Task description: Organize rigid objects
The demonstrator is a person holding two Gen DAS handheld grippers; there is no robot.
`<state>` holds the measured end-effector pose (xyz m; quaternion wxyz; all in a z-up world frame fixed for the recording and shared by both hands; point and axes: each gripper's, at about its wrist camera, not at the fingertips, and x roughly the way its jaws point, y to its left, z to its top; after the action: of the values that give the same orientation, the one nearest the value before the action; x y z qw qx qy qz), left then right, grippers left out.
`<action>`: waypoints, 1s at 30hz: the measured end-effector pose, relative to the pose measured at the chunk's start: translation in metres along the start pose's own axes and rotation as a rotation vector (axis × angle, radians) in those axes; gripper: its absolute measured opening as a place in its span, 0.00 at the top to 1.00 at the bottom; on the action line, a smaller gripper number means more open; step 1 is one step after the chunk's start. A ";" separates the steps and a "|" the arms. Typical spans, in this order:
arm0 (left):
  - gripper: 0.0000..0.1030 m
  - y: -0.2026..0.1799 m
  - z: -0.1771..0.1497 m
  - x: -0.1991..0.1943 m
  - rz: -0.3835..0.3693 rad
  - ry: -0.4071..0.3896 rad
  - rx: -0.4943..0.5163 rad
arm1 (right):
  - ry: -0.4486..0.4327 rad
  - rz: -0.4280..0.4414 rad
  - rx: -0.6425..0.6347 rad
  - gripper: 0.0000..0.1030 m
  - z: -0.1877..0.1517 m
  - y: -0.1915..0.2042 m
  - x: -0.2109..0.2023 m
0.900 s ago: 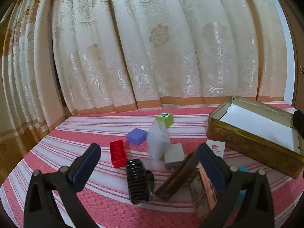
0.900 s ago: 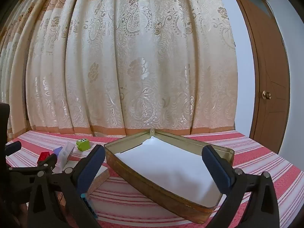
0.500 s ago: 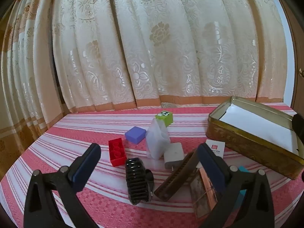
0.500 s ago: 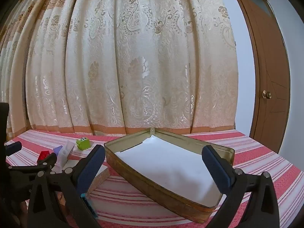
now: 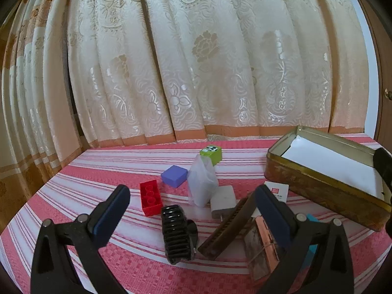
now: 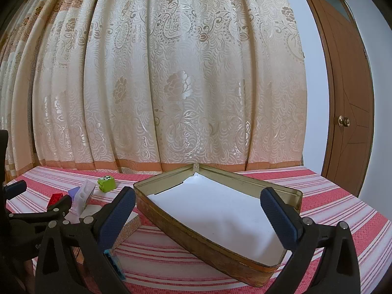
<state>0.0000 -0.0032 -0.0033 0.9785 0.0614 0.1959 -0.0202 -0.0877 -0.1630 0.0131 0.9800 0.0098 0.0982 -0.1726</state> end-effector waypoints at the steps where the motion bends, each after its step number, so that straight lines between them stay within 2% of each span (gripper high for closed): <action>1: 0.00 0.001 0.000 0.000 -0.001 0.001 -0.001 | 0.000 0.001 0.000 0.00 0.000 0.000 0.000; 21: 0.00 0.005 0.000 0.004 -0.005 0.029 -0.021 | 0.014 0.017 -0.009 0.00 0.000 0.003 0.000; 30: 0.00 0.013 -0.002 0.010 -0.001 0.078 -0.017 | 0.048 0.089 -0.022 0.00 -0.002 0.006 0.002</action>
<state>0.0094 0.0094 -0.0080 0.9705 0.0540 0.2343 -0.0165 -0.0844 -0.1577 0.0106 0.9841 0.0075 0.1231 -0.1276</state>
